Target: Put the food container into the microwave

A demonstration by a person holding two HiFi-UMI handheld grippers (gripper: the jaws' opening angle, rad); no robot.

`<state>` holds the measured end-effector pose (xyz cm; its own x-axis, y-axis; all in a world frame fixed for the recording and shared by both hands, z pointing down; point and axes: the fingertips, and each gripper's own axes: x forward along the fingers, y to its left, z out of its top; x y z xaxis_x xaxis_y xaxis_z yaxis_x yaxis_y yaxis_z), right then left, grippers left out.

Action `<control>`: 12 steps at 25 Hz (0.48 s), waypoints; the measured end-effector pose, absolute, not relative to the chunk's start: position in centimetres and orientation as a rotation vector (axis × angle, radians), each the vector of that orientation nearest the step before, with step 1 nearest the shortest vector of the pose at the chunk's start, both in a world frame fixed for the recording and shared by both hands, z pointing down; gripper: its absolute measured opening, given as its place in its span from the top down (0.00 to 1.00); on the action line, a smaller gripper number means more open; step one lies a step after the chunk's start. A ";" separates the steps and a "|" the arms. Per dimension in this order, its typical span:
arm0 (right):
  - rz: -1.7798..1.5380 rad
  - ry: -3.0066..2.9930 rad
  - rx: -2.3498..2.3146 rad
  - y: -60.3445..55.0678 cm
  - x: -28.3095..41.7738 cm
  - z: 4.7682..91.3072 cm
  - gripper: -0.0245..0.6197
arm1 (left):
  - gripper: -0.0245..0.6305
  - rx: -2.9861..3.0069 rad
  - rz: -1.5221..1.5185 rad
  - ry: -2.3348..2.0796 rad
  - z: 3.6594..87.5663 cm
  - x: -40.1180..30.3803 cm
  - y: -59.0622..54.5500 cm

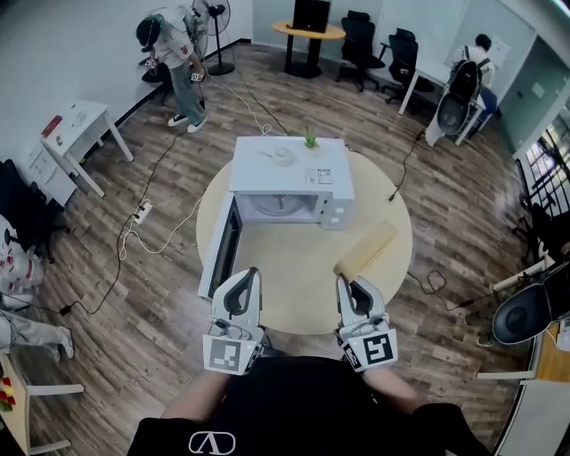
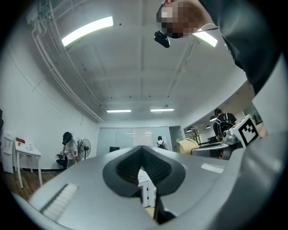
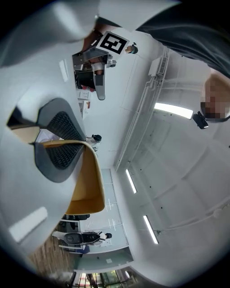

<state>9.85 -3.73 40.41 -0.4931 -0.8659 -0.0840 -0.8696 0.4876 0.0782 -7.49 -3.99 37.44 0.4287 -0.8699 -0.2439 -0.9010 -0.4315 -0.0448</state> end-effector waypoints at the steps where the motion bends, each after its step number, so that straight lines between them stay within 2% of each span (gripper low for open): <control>1: 0.174 2.678 -1.575 -4.4 9.1 40.3 0.93 | 0.96 -2.518 0.280 1.560 37.4 -8.0 -4.7; 12: 0.207 2.659 -1.699 -9.8 3.8 39.7 0.93 | 0.96 -2.654 0.194 1.390 39.1 -11.8 -11.0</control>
<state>3.85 -9.76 39.68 -0.4224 -0.9049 -0.0532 -0.9022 0.4140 0.1212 -11.80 -10.99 39.12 0.5647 -0.8058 -0.1783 -0.8238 -0.5634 -0.0630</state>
